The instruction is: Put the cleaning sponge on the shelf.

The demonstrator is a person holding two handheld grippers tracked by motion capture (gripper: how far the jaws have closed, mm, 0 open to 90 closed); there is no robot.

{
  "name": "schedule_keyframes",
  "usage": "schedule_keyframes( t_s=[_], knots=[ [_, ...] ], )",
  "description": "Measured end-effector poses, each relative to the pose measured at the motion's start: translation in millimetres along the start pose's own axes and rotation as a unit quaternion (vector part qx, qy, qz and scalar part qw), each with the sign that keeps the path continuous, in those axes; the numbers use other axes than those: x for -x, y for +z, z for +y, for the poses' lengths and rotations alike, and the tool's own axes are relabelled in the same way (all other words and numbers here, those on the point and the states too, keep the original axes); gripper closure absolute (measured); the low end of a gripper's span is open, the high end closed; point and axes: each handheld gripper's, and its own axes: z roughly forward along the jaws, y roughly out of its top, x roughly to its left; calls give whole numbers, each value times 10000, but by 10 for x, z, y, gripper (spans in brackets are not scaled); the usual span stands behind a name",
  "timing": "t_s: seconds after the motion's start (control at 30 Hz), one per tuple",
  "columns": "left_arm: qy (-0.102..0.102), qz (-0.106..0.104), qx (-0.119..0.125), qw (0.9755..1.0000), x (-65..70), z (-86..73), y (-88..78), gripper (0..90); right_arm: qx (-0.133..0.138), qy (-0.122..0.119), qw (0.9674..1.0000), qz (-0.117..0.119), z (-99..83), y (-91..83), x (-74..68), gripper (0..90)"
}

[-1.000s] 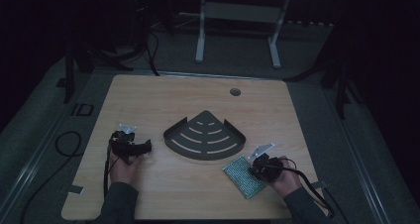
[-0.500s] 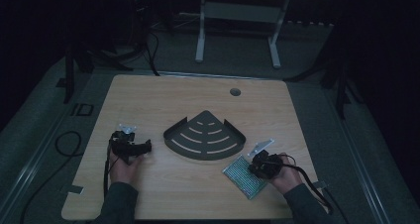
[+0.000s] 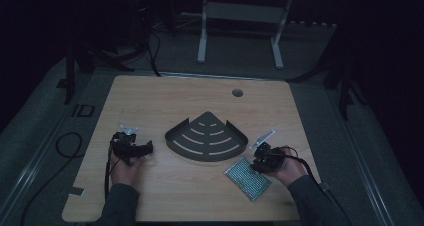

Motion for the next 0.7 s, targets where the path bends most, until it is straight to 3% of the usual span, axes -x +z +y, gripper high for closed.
schedule_keyframes(
  t_s=[0.33,0.7],
  knots=[
    [-1,1,2,10000,0,0,0,54,-181,-24,9998,90,32,47,38,732],
    [-1,1,2,10000,0,0,0,54,-431,157,9987,227,-7,151,86,712]
  ],
)
